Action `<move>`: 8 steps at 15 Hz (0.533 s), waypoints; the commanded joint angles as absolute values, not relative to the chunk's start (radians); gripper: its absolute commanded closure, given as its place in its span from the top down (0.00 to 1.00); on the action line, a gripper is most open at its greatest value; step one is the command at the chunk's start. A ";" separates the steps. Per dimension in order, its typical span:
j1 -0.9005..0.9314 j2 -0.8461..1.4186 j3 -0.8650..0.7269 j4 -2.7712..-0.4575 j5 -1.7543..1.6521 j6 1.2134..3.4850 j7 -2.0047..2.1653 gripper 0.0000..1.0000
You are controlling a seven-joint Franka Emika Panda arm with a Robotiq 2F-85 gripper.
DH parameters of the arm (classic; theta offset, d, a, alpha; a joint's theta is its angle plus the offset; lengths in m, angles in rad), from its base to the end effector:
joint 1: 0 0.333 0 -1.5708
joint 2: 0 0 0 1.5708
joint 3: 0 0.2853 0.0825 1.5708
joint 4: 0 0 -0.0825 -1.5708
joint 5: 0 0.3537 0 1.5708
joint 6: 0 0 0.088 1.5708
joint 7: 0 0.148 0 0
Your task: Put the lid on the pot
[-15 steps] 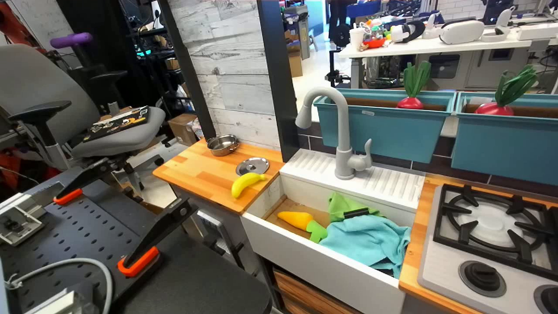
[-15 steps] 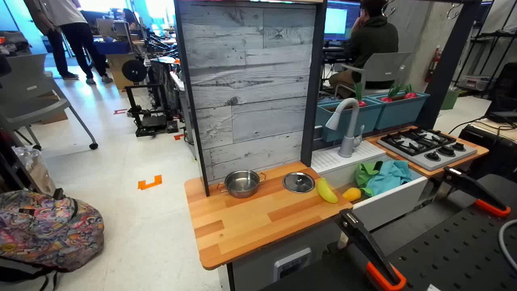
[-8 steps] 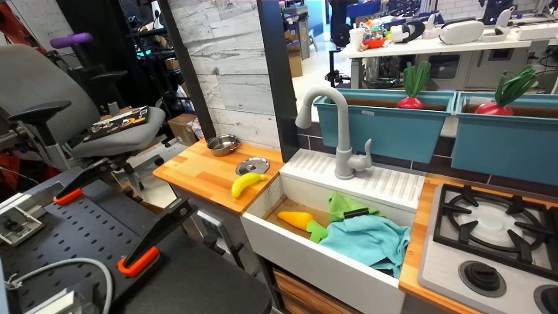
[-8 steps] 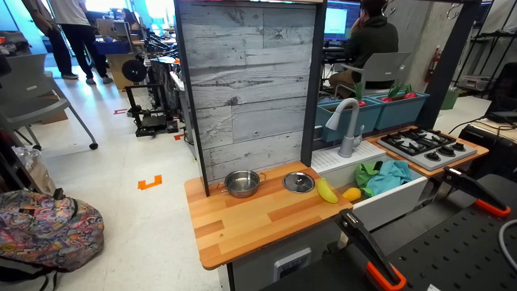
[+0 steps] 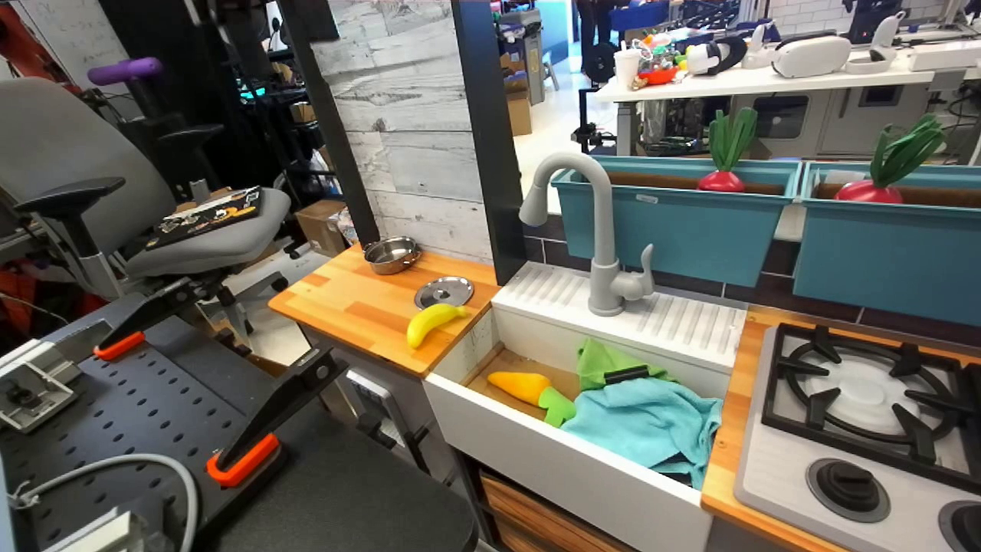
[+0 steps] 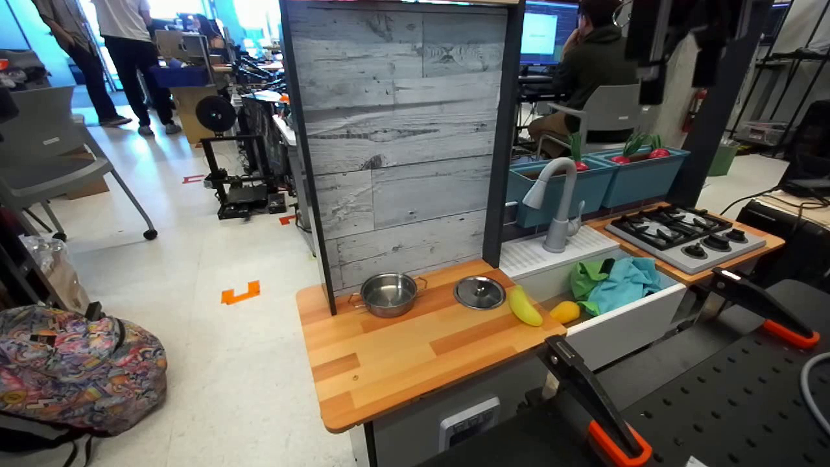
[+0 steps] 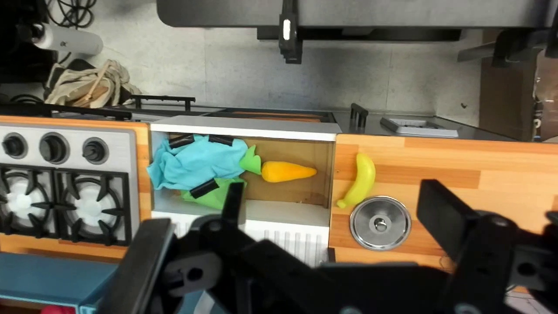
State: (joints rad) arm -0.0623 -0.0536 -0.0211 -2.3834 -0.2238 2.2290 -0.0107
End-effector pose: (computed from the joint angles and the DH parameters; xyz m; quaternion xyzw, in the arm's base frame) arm 0.4515 -0.0518 0.2838 0.9945 0.0366 -0.0539 0.0818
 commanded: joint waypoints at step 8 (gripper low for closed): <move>-0.058 0.387 -0.034 -2.135 -0.101 2.301 -0.062 1.00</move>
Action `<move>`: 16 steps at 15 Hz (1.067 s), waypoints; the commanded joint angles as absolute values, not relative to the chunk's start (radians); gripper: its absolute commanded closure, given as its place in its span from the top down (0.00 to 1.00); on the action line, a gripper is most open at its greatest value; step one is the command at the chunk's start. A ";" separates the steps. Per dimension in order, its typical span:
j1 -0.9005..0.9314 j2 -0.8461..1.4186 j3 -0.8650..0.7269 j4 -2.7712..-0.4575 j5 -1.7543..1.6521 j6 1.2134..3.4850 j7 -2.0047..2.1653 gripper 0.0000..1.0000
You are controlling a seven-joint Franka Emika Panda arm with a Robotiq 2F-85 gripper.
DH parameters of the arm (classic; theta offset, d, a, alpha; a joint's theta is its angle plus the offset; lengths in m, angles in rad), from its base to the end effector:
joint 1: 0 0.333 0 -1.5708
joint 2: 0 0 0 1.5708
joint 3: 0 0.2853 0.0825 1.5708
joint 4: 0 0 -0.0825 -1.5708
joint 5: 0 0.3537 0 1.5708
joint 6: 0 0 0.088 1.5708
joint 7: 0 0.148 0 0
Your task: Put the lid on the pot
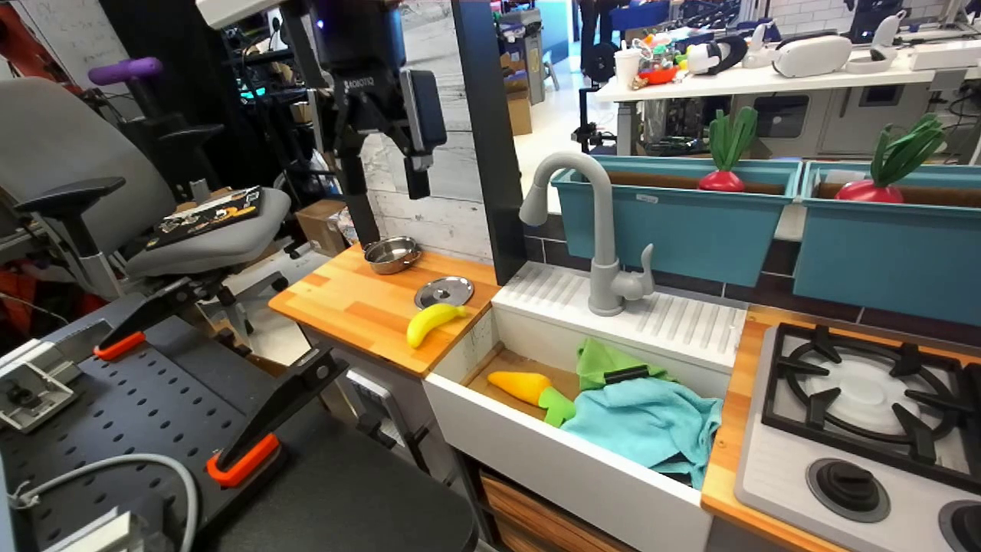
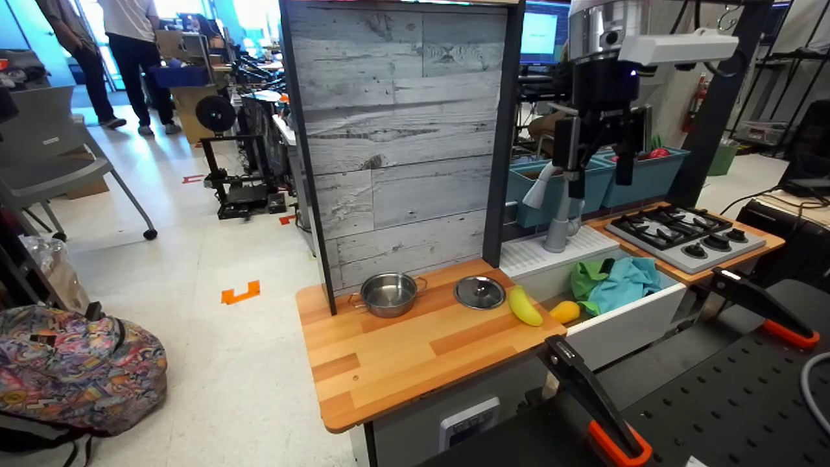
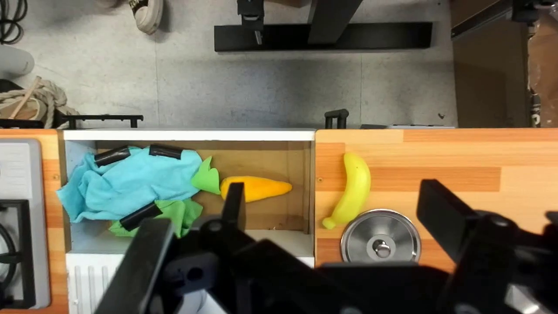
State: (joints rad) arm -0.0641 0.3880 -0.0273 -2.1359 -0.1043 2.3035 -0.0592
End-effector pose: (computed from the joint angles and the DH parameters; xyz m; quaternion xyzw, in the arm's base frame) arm 0.5075 -0.0526 0.1620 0.9929 0.0234 -0.1126 0.0315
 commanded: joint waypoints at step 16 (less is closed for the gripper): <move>-0.087 0.721 0.090 -2.003 0.004 2.686 -0.148 1.00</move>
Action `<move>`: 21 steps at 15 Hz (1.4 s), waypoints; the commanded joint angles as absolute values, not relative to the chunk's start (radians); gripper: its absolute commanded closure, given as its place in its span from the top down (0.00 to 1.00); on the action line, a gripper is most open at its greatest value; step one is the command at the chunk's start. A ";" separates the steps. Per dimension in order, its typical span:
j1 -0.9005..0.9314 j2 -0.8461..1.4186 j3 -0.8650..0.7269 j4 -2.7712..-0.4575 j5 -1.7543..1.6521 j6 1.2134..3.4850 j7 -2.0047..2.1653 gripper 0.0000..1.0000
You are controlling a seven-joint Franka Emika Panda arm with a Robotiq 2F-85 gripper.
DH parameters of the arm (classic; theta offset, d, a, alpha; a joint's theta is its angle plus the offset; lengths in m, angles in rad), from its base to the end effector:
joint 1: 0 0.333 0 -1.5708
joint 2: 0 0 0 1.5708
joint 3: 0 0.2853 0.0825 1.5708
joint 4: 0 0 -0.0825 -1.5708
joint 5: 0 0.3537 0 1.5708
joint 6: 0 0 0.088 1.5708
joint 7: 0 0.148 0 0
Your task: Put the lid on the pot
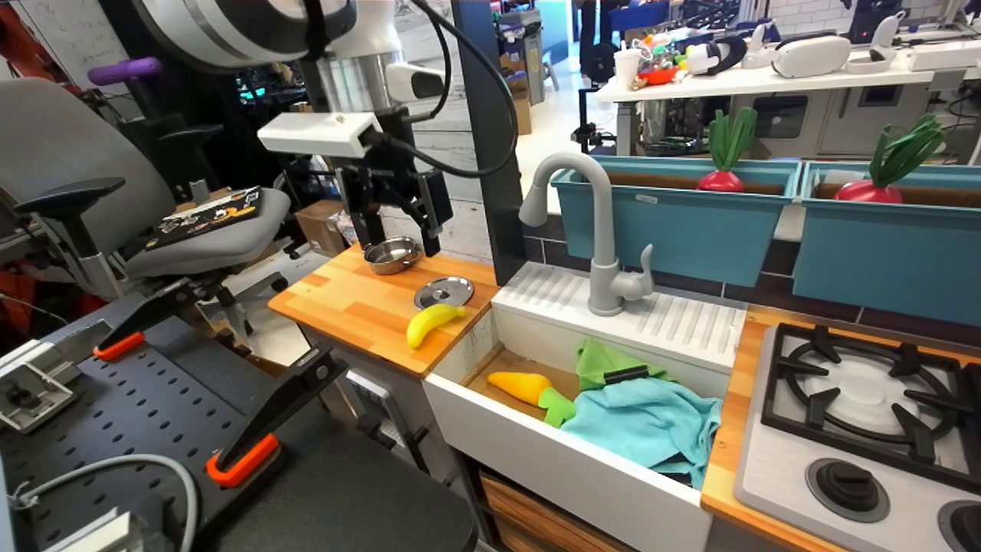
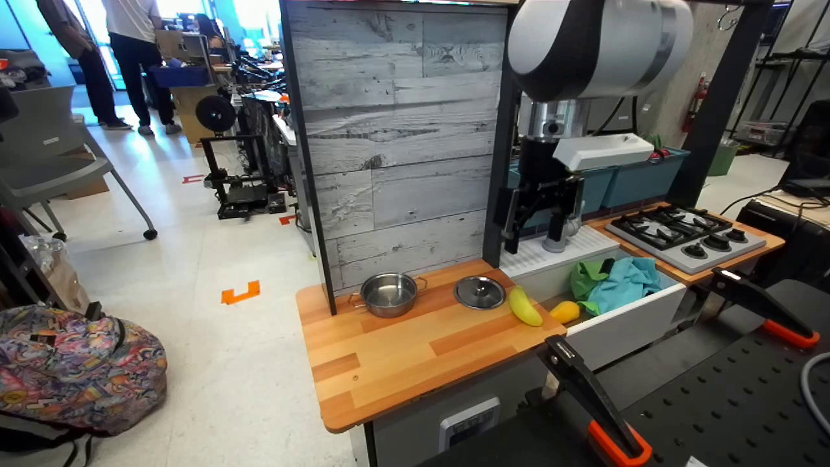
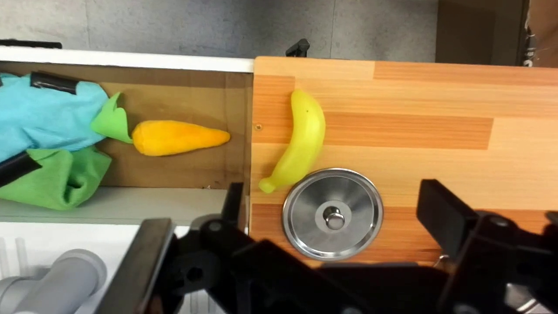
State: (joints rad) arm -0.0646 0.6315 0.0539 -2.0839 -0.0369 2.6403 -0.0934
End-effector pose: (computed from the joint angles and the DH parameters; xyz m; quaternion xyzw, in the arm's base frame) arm 0.5332 -0.0027 0.0729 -0.9979 -0.0532 0.0364 0.0097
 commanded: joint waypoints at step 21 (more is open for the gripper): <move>-0.050 1.129 0.128 -1.504 -0.020 2.499 -0.194 0.40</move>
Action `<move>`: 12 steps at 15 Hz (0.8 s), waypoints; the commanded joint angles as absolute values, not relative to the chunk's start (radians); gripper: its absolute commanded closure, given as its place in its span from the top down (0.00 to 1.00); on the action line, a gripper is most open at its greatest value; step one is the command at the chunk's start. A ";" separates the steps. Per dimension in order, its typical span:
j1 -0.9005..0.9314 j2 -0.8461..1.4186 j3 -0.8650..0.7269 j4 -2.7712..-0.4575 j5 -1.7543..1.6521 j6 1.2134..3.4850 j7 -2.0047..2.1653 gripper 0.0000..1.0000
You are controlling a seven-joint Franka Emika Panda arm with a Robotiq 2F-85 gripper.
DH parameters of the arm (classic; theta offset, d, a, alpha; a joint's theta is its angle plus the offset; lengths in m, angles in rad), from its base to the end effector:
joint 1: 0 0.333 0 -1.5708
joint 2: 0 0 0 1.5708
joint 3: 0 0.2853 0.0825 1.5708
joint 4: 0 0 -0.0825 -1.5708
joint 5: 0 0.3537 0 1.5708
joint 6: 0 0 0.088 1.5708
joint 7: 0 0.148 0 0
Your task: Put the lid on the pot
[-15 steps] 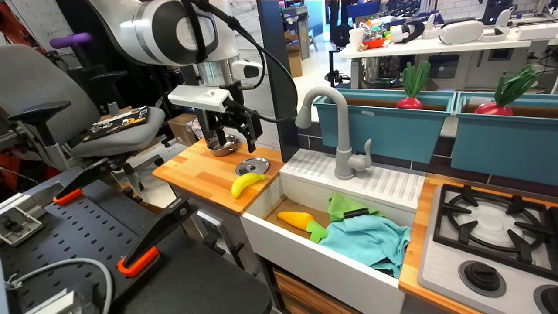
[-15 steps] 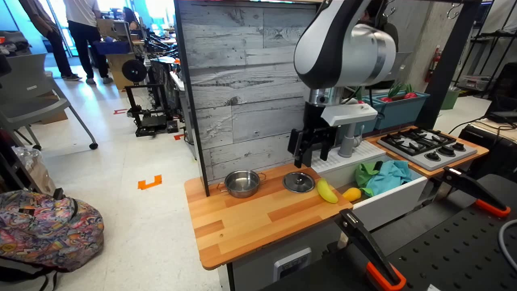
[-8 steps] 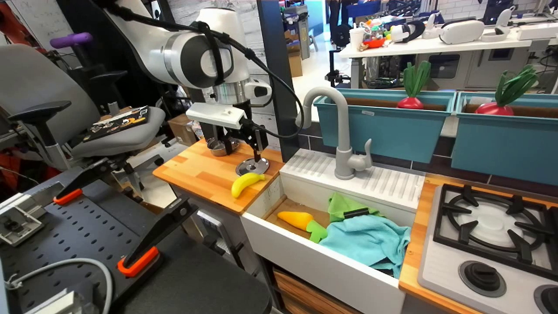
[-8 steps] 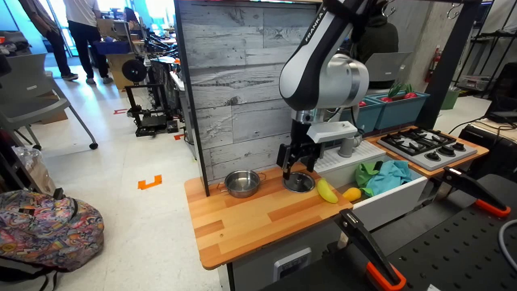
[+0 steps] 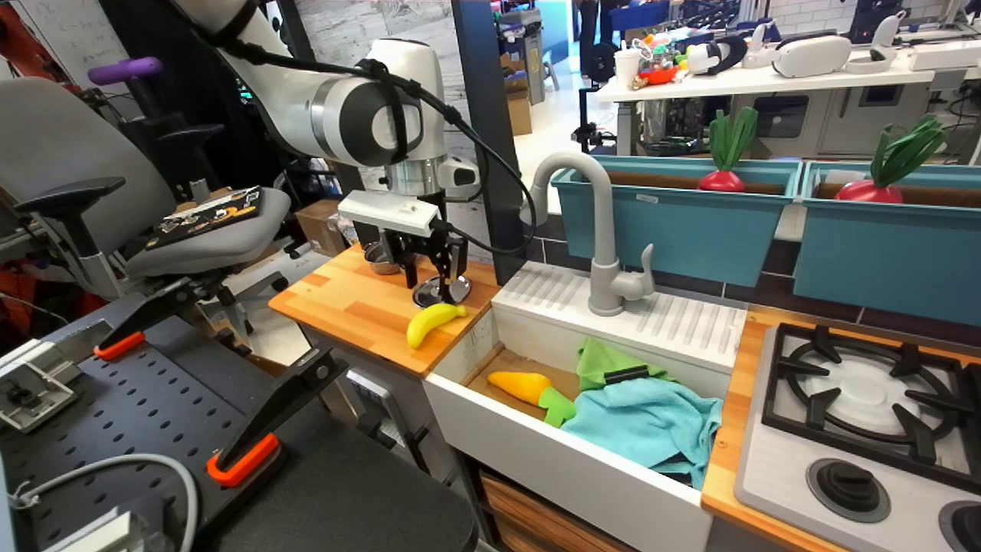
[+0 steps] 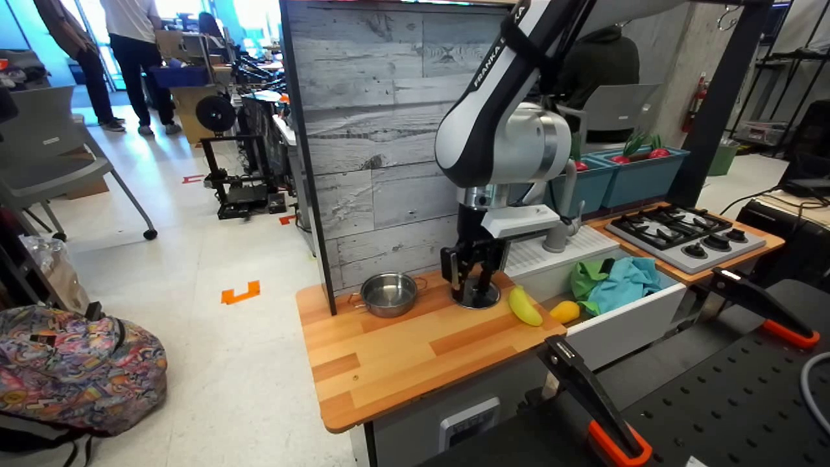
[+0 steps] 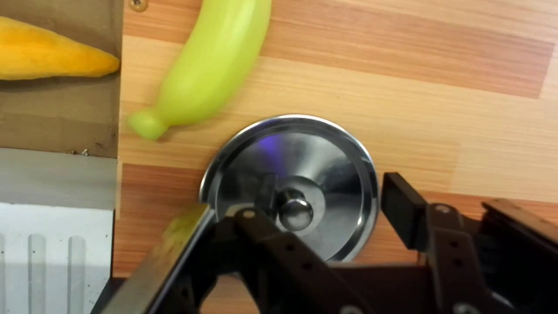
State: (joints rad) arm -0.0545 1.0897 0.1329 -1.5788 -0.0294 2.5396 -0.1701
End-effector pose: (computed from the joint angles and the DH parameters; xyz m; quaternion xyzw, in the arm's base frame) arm 0.5950 0.0480 -0.0387 -0.9913 -0.1045 0.0574 0.0560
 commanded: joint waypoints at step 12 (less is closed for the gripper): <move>0.047 1.039 0.072 -1.599 -0.053 2.491 -0.094 0.06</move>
